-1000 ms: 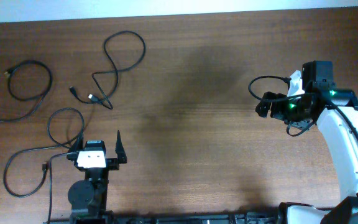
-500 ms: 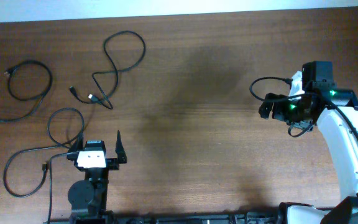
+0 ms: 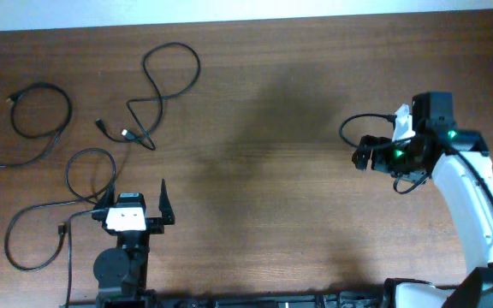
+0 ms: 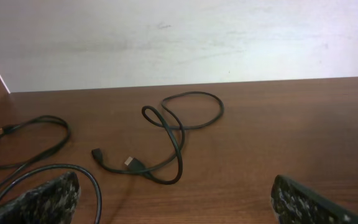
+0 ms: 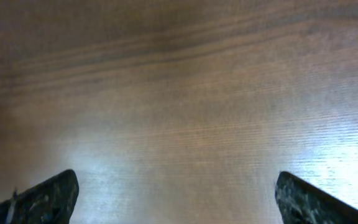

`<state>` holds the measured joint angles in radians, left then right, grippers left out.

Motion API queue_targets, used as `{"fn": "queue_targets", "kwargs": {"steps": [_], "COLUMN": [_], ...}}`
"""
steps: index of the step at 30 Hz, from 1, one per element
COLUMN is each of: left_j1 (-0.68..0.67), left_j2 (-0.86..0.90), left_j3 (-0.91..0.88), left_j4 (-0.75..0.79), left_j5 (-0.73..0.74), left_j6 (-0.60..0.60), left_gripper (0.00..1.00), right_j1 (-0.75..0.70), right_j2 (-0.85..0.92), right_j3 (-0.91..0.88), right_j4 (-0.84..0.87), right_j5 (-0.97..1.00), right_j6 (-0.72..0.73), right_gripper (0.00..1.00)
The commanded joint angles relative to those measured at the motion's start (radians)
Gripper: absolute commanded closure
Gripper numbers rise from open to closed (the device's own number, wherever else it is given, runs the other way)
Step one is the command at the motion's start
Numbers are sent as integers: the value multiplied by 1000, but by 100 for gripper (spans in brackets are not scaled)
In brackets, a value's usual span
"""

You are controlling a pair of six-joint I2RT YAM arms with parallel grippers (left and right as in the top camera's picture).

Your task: Untangle cables

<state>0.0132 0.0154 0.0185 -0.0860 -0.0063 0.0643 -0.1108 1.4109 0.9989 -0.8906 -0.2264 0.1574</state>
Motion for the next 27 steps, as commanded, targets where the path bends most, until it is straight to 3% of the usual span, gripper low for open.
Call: {"fn": "queue_targets", "kwargs": {"steps": [1, 9, 17, 27], "left_j1": [-4, -4, -4, -4], "left_j2": [-10, -10, -10, -10], "left_j3": [-10, -10, -10, -10], "left_j4": [3, 3, 3, 3], "left_j5": [11, 11, 11, 11], "left_j6": [16, 16, 16, 16], "left_gripper": [1, 1, 1, 1], "right_j1": [0, -1, 2, 15], "right_j2": [-130, -547, -1072, -1297], "right_j3": [-125, -451, -652, -848], "right_j4": [108, 428, 555, 840], "right_j5": [-5, -6, -5, 3], "right_j6": [-11, -11, -11, -15], "right_gripper": [1, 1, 1, 1]}}
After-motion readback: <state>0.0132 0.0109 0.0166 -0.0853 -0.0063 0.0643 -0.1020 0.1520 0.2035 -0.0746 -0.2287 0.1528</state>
